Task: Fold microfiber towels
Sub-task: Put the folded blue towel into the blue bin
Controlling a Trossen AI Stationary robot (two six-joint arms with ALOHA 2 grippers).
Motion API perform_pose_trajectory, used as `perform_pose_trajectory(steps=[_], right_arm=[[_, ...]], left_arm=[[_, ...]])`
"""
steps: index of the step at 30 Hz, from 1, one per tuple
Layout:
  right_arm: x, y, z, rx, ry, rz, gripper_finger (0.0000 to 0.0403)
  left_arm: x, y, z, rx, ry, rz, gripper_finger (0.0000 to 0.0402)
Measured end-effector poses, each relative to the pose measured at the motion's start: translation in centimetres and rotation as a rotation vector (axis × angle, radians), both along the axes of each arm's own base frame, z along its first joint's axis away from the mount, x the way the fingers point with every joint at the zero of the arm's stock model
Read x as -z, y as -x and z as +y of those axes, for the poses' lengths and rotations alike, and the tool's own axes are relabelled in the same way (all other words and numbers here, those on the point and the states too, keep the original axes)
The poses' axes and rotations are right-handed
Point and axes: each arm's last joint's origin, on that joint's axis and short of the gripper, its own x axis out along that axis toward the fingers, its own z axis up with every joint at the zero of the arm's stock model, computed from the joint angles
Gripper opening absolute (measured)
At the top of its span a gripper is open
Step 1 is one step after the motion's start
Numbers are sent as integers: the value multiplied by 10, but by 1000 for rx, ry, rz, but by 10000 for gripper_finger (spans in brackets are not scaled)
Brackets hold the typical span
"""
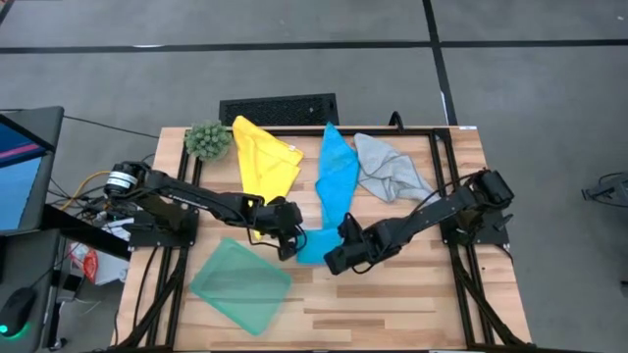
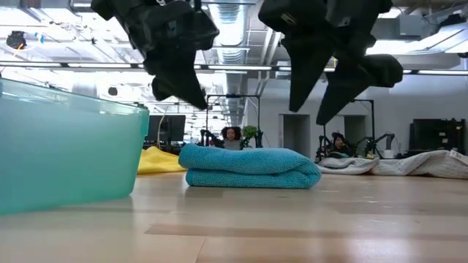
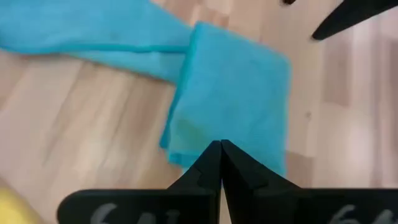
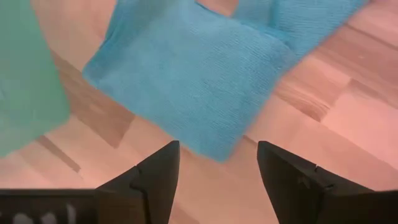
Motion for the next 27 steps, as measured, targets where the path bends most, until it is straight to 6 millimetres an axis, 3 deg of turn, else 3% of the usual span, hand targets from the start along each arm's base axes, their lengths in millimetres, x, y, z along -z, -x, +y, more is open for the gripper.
perform_pose_trajectory(steps=[8, 12, 16, 21, 27], right_arm=[[-27, 26, 6, 7, 31, -2, 240], [-42, 42, 8, 34, 56, -6, 240], [-44, 50, 10, 64, 77, 9, 240], [-14, 50, 11, 101, 13, -18, 240], [25, 45, 1, 176, -87, -170, 240]], left_arm=[[-10, -7, 2, 33, 55, -105, 19], [-10, -8, 4, 85, 88, -111, 69], [-11, -9, 7, 77, 101, -127, 129], [-13, -10, 13, 81, 184, -131, 179], [-9, -12, 14, 66, 175, -124, 181]])
